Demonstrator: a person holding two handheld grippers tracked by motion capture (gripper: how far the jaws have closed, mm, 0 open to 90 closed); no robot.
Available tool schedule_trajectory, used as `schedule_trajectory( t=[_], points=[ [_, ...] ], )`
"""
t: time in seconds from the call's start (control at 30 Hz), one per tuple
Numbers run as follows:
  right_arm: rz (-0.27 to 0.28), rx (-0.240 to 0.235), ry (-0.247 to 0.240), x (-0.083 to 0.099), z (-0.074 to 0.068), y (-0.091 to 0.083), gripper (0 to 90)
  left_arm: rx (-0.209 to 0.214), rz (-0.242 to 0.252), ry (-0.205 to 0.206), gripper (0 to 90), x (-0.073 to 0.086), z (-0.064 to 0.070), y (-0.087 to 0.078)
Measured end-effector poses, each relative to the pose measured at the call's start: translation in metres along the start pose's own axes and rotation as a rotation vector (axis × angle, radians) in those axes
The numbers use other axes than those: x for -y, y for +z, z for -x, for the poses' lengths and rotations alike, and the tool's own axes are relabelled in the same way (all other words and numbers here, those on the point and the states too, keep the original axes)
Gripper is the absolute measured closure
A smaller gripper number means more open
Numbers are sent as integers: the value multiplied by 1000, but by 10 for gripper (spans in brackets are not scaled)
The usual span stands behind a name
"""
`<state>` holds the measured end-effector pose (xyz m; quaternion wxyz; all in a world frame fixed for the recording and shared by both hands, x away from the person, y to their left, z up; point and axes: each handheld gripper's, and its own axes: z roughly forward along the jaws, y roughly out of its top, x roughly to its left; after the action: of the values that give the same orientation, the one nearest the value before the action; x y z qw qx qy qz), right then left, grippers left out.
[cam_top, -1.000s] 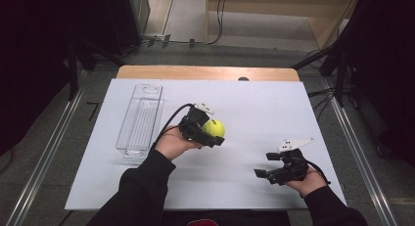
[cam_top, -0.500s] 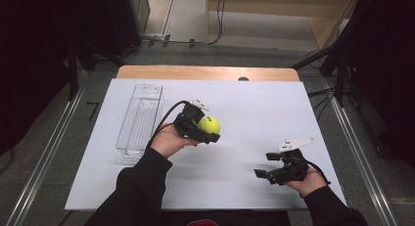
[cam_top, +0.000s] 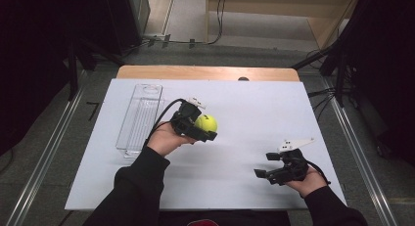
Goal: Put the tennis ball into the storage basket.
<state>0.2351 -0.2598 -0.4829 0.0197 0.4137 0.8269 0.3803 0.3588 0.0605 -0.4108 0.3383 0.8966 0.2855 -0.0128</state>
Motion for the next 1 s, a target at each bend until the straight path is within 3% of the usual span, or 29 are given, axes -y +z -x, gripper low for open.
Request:
schedule_trajectory(
  t=[1.0],
  points=[
    [-1,0,4,0,0,0,141,-31,31,-40,256,4,-18,-21]
  ],
)
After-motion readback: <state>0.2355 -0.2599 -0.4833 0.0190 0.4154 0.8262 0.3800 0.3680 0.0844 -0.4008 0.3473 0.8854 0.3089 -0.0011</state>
